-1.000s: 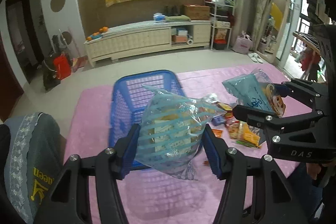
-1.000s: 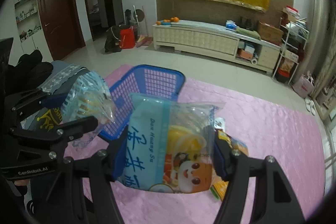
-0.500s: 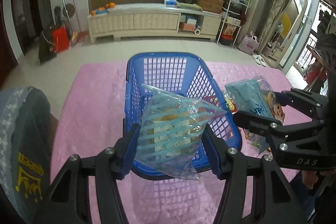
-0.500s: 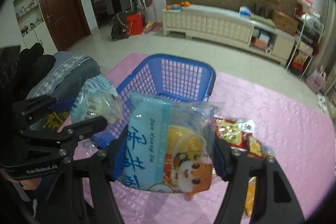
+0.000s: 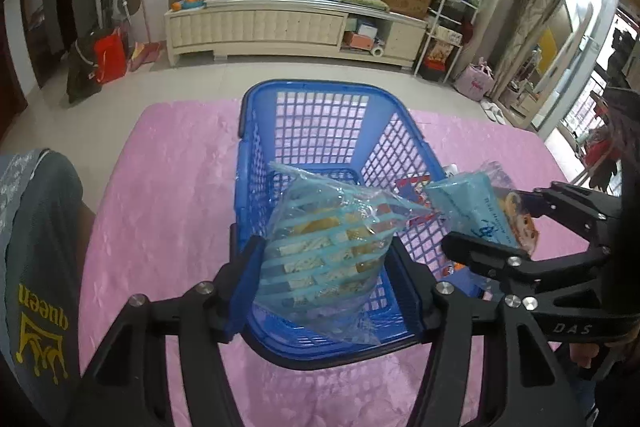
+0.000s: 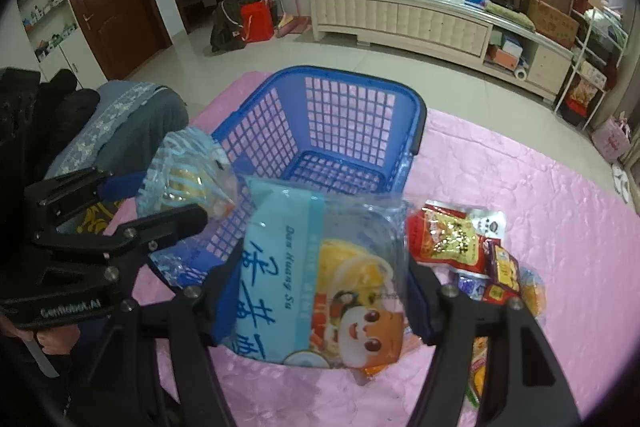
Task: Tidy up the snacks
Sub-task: 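Carry both bags over the blue basket and open both grippers to drop them, then move both grippers back over the snack pile, then grasp the orange stick snack with the left gripper while the right gripper grasps the yellow pouch, then carry both snacks over the blue basket and release them inside, then withdraw both open grippers from the basket back toward the remaining snacks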
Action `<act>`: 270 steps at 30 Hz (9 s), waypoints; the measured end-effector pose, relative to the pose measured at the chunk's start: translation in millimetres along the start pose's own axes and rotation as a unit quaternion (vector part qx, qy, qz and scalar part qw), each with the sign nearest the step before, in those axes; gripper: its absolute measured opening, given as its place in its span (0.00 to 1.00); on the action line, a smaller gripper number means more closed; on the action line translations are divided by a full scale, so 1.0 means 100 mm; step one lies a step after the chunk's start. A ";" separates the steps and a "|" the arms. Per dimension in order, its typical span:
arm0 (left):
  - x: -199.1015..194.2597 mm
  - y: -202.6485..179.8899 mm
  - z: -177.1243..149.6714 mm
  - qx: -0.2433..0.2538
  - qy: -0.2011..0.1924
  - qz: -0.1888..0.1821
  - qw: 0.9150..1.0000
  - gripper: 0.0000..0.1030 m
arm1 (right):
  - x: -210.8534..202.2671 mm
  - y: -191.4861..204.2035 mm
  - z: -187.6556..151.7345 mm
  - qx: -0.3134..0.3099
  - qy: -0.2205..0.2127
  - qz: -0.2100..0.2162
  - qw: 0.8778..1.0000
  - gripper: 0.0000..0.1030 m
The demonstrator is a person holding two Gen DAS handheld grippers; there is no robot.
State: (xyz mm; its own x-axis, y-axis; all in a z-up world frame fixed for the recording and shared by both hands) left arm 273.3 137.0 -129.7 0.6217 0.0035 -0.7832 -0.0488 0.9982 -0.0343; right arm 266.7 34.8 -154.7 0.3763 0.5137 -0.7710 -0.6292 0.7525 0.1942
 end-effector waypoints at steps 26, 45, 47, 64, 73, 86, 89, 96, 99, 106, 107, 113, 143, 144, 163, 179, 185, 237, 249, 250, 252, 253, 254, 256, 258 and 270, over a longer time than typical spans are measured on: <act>-0.53 -0.19 -0.07 0.033 -0.035 0.035 0.998 0.76 | -0.45 0.04 -0.04 -0.007 -0.026 -0.011 1.000 0.84; -1.01 -1.04 -0.15 0.081 -0.061 0.020 0.995 0.77 | -1.30 -0.24 -0.37 0.006 -0.083 -0.032 0.996 0.84; -0.99 -1.18 -0.16 0.091 -0.062 0.015 0.994 0.79 | -1.36 -0.34 -0.45 0.014 -0.085 -0.039 0.995 0.84; -0.34 -1.88 -0.64 0.131 0.008 -0.015 0.991 0.79 | -1.22 -1.21 -1.30 0.094 -0.043 -0.047 0.994 0.84; 0.29 -1.95 -0.91 0.127 0.068 -0.013 0.990 0.79 | -0.72 -1.53 -1.68 0.085 0.011 -0.036 0.996 0.84; 1.02 -2.04 -0.89 0.163 0.099 0.018 0.981 0.79 | -0.15 -1.90 -1.79 0.076 0.050 -0.036 0.995 0.84; 1.15 -2.05 -0.89 0.163 0.106 0.018 0.981 0.78 | -0.06 -1.90 -1.78 0.068 0.060 -0.027 0.995 0.84; 1.34 -1.98 -0.95 0.151 0.132 0.013 0.980 0.54 | -0.01 -1.99 -1.75 0.085 0.057 -0.012 0.995 0.84; 1.38 -1.92 -0.95 0.138 0.139 0.006 0.981 0.45 | -0.04 -2.02 -1.75 0.094 0.052 -0.004 0.994 0.84; 1.29 -1.91 -1.01 0.128 0.137 0.010 0.982 0.18 | -0.07 -2.05 -1.75 0.094 0.048 0.002 0.994 0.84; 1.26 -1.90 -1.04 0.119 0.135 0.008 0.984 0.17 | -0.08 -2.06 -1.76 0.094 0.048 0.003 0.994 0.84; 1.07 -1.87 -1.14 0.089 0.131 0.007 0.987 0.16 | -0.04 -2.04 -1.75 0.087 0.048 0.006 0.995 0.84; 0.56 -2.07 -1.34 0.072 0.096 -0.001 0.993 0.13 | -0.23 -1.72 -1.93 0.015 0.044 -0.012 0.999 0.39; 0.51 -2.06 -1.32 0.071 0.091 -0.003 0.993 0.13 | -0.27 -1.71 -1.94 0.017 0.041 -0.017 0.999 0.39; -0.46 -1.54 -0.81 0.057 -0.006 -0.033 0.998 0.13 | -0.90 -0.94 -1.27 0.007 -0.019 -0.008 1.000 0.33; -0.73 -0.61 -0.15 0.042 -0.045 -0.010 0.998 0.13 | -0.76 -0.28 -0.31 -0.039 -0.045 0.010 0.998 0.33; -0.61 -0.33 -0.01 0.039 -0.040 0.002 0.998 0.13 | -0.54 -0.09 0.00 -0.042 -0.039 0.023 0.998 0.33; 0.00 -0.03 0.36 0.020 0.009 0.000 1.000 0.13 | 0.06 -0.47 0.55 0.068 -0.042 -0.024 0.997 0.84; 0.44 -0.24 0.39 0.033 0.044 -0.017 0.998 0.13 | 0.11 -0.69 0.47 0.017 -0.039 -0.089 0.995 0.83; 0.49 -0.26 0.39 0.035 0.047 -0.018 0.998 0.13 | 0.12 -0.70 0.46 0.017 -0.035 -0.087 0.995 0.83; 0.57 -0.31 0.39 0.041 0.052 -0.019 0.998 0.13 | 0.15 -0.72 0.44 0.022 -0.028 -0.081 0.996 0.84; 0.61 -0.32 0.40 0.041 0.054 -0.018 0.998 0.13 | 0.16 -0.74 0.44 0.026 -0.028 -0.076 0.996 0.84; 0.65 -0.34 0.39 0.040 0.056 -0.021 0.997 0.13 | 0.15 -0.75 0.43 0.029 -0.031 -0.072 0.997 0.84; 0.71 -0.35 0.37 0.037 0.062 -0.023 0.997 0.13 | 0.13 -0.79 0.41 0.035 -0.039 -0.067 0.996 0.84; 0.75 -0.38 0.38 0.040 0.065 -0.023 0.997 0.13 | 0.14 -0.82 0.38 0.036 -0.036 -0.064 0.997 0.84; 0.60 -0.35 0.29 0.050 0.065 0.011 0.997 0.64 | -0.04 -0.96 0.22 0.047 -0.035 -0.090 0.994 0.83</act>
State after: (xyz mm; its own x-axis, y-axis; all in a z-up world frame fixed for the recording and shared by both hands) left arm 335.2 103.6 -157.0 0.5138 0.0237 -0.8576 0.0214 0.9990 0.0404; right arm 340.9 -30.2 -156.8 0.5258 0.3917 -0.7550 -0.4827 0.8683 0.1144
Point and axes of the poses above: each gripper's, at about its wrist camera, not at the fingertips, and x roughly the way its jaws point, y to its left, z to its top, the point moved 7 cm from there along x, roughly the way its jaws point, and after that the axes turned 10 degrees about z, right-handed, at the moved point
